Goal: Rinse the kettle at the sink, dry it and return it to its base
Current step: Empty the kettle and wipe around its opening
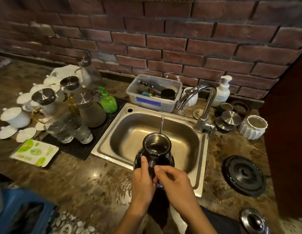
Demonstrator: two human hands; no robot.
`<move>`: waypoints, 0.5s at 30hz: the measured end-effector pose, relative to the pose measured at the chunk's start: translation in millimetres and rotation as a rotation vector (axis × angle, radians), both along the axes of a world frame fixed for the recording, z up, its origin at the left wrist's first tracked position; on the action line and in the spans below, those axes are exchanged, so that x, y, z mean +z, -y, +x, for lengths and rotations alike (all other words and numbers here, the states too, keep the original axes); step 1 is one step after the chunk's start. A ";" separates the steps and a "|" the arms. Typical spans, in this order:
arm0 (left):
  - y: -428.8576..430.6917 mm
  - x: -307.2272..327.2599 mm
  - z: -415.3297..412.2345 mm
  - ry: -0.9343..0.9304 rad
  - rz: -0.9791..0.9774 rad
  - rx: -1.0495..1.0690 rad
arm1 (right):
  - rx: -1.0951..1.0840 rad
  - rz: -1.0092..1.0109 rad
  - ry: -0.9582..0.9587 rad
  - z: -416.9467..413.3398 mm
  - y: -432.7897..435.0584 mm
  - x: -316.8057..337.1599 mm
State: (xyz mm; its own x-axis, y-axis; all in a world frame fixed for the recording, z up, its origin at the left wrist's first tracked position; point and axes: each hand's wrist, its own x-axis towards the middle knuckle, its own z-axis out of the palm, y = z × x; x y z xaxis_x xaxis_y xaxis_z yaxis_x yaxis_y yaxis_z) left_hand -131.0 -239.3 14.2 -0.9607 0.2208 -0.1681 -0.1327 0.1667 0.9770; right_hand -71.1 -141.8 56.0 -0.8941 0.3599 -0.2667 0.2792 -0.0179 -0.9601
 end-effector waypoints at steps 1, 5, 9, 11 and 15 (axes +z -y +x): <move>6.3 -1.1 3.9 -0.011 -0.012 0.011 | -0.019 -0.035 0.014 2.8 8.8 -0.1; 31.5 -7.4 16.3 0.011 0.000 0.033 | -0.042 -0.153 0.044 10.0 40.9 -0.6; 59.6 -16.5 25.4 0.021 0.018 0.009 | -0.095 -0.177 0.084 14.8 73.2 -7.6; 74.0 -20.0 28.6 0.029 0.015 -0.004 | -0.136 -0.186 0.101 16.3 89.5 -13.6; 98.0 -27.9 27.1 0.039 0.035 -0.027 | -0.188 -0.152 0.087 16.8 118.2 -18.4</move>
